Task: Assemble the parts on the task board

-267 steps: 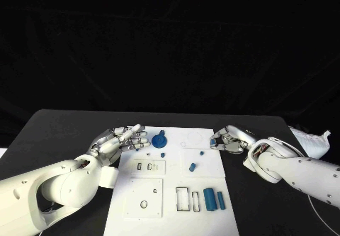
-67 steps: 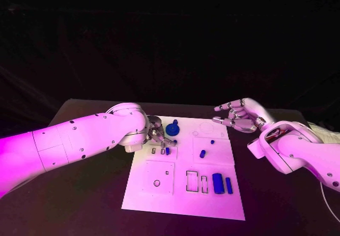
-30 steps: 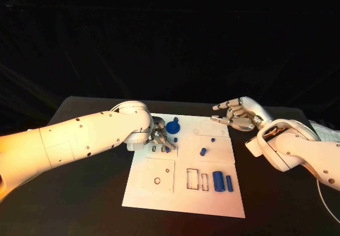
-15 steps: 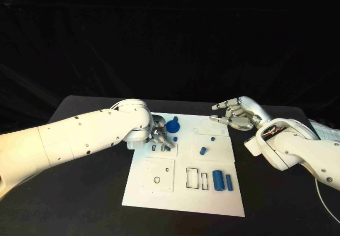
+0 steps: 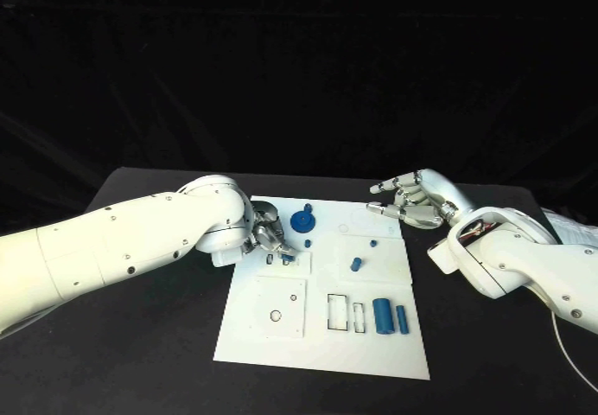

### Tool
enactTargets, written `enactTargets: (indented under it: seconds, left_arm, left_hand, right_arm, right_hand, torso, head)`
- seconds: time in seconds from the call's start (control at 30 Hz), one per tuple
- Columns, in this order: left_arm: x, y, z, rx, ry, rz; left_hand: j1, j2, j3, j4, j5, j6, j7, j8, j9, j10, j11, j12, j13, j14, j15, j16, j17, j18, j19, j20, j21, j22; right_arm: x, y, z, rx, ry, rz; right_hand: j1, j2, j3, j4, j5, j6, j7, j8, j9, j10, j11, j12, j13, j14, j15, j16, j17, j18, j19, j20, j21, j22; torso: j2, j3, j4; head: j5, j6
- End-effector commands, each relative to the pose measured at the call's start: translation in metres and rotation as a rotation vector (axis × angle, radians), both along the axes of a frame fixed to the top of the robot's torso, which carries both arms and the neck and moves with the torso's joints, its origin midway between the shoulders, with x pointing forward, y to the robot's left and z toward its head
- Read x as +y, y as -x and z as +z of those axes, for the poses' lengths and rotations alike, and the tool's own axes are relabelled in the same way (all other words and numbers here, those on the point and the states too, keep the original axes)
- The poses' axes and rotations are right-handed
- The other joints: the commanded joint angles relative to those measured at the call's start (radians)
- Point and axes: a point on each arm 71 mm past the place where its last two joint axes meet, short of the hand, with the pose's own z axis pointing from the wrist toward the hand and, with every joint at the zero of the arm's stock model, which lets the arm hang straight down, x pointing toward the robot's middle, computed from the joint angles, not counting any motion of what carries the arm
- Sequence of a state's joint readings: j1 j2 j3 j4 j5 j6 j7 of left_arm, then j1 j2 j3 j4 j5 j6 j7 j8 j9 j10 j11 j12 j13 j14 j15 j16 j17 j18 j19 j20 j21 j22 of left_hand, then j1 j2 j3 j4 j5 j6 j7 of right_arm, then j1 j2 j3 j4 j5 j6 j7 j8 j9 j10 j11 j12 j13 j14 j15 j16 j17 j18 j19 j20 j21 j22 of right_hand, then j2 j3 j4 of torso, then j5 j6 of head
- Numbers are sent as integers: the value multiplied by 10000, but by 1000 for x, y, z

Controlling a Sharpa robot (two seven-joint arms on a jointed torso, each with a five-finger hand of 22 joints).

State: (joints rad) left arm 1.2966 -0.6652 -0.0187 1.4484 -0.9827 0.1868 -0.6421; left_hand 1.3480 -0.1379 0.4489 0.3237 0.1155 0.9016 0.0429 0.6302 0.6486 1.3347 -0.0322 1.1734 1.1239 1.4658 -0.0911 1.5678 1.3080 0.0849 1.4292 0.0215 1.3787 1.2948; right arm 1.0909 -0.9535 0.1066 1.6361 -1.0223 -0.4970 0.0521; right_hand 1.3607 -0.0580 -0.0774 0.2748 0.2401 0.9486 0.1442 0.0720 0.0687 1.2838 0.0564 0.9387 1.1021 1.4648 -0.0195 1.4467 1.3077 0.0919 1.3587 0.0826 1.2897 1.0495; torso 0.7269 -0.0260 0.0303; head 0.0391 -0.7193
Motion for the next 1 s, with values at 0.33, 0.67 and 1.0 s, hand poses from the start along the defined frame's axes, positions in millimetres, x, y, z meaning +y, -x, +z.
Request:
enactTargets:
  seconds: [0.33,0.67,1.0]
  left_arm:
    - [6,4,4,-1724,1050,158]
    - [4,9,-10,-1949,357,97]
    - [6,11,-18,-1495,-435,-24]
  left_hand:
    - [-152,-143,1905,-1762,-58,31,-29,69,64,132,6,-4,37,1050,40,30,2628,-230,112,34,110,152]
    - [-181,-167,1939,-1766,-64,38,-28,68,71,109,8,-57,-21,1050,39,30,2628,-225,104,33,97,135]
    - [-200,-168,1957,-1762,-68,40,-27,66,74,116,9,-50,-13,1050,41,30,2628,-224,101,33,92,130]
  right_arm:
    - [1,1,-2,77,-53,184]
    - [1,1,-3,89,-58,188]
    - [0,1,-3,98,-59,184]
  right_hand:
    - [-143,83,-152,61,-75,50,36,32,9,-42,26,-22,-22,631,4,-32,610,72,-45,10,-40,-14]
    - [-162,90,-170,71,-87,49,37,31,9,-44,27,-26,-29,630,5,-37,604,74,-47,10,-46,-23]
    - [-178,96,-185,79,-98,48,38,30,9,-45,27,-27,-32,630,5,-38,604,75,-49,11,-51,-30]
  torso:
    - [-35,31,93]
    - [-21,23,83]
    - [-10,21,92]
  head:
    - [-1,-28]
    - [-14,-31]
    - [-34,-83]
